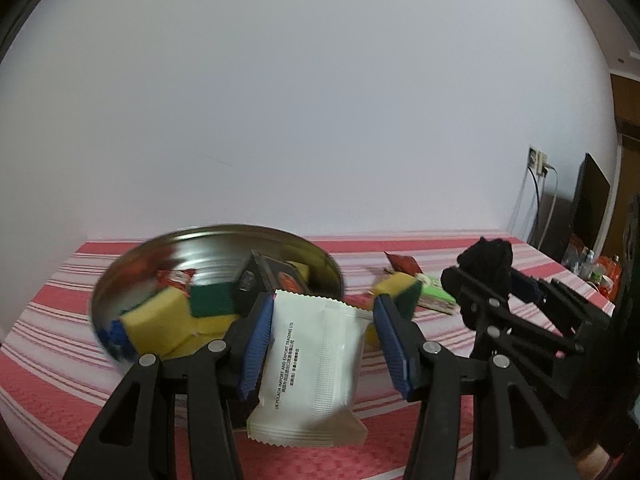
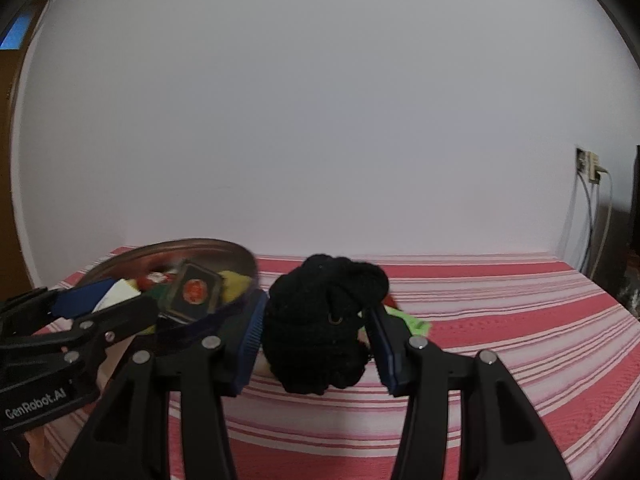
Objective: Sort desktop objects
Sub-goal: 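Carry the black hair tie and white packet over the metal tin with both tools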
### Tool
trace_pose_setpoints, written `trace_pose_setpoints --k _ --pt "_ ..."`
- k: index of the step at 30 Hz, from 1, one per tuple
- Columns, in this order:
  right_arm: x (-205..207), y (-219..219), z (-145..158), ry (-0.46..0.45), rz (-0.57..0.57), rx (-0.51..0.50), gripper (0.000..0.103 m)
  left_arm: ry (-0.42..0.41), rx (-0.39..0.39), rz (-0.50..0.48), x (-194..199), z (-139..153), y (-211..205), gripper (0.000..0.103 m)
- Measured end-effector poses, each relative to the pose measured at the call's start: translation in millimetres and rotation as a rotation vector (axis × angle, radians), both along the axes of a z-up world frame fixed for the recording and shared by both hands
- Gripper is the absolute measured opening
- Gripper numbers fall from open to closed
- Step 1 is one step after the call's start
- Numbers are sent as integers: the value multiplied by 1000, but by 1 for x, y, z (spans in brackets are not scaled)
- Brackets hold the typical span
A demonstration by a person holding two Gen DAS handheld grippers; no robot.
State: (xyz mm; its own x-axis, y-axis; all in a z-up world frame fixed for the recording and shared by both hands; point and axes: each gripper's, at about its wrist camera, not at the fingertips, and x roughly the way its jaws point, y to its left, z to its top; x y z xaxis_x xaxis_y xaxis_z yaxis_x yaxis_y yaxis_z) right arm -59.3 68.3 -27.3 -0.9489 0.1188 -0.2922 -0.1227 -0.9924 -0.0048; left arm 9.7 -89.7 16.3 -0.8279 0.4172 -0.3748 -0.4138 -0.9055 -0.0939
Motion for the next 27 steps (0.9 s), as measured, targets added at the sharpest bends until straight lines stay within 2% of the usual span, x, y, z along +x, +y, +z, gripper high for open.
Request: trace_pose_setpoints --k 7,15,21,27 --pt "-11 -35 11 14 85 0 49 26 15 104 -11 15 -44 54" --pt "-34 -62 25 34 147 -5 49 41 18 205 -36 24 -75 54" --pt "-55 -65 34 50 144 -24 49 40 8 252 -64 30 -80 54" --pt "-77 -62 42 55 134 -41 49 45 -41 274 -94 31 -71 54"
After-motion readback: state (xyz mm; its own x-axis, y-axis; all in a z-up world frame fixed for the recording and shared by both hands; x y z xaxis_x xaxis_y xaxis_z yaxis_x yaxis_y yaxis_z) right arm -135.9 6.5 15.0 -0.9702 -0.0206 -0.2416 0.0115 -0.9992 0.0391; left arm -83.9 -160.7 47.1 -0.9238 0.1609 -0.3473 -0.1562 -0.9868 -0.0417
